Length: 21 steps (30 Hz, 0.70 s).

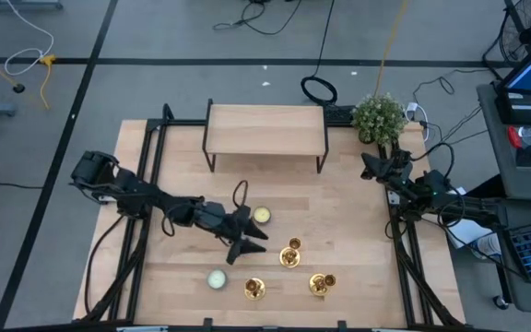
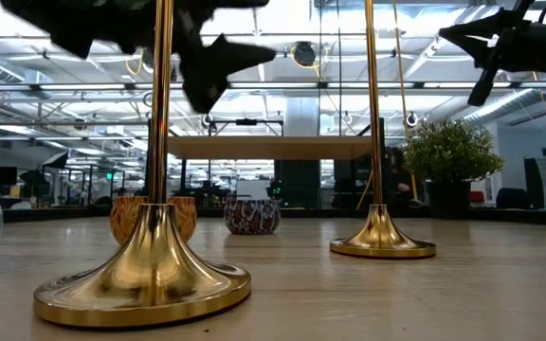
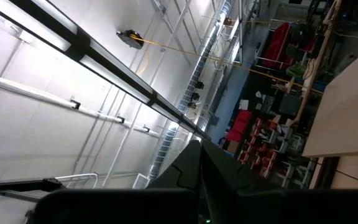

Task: Pick & Place candle stick holders
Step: Put the top gold candle holder on the shelf

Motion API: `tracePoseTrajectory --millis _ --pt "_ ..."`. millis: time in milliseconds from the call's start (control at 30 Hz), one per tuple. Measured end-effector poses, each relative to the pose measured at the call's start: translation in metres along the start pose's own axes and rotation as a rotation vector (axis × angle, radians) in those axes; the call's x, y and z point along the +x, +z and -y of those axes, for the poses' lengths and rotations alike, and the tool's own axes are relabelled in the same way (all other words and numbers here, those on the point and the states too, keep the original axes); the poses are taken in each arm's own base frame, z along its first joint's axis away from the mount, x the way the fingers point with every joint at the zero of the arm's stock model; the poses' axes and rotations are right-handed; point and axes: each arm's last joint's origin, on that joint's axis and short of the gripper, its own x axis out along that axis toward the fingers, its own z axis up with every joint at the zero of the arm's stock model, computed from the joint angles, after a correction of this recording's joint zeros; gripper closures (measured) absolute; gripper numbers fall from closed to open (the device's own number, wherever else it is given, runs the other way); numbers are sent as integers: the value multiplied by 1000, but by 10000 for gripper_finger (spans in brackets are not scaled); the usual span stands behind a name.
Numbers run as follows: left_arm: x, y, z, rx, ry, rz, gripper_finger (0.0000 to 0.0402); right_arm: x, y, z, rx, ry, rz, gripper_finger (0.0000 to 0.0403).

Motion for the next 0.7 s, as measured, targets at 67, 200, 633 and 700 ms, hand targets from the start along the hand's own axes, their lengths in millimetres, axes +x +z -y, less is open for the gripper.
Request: tracePoseTrajectory --millis 67,200,633,700 --pt "5 7 8 107 44 -39 167 0 0 1 22 -6 -2 394" --pt "13 7 17 281 181 -95 163 0 0 1 46 -5 -2 394" --pt "61 -24 -21 277 276 43 163 0 0 1 -9 -8 -6 394" --pt "68 -28 -26 275 265 13 163 0 0 0 -14 -7 -5 394"
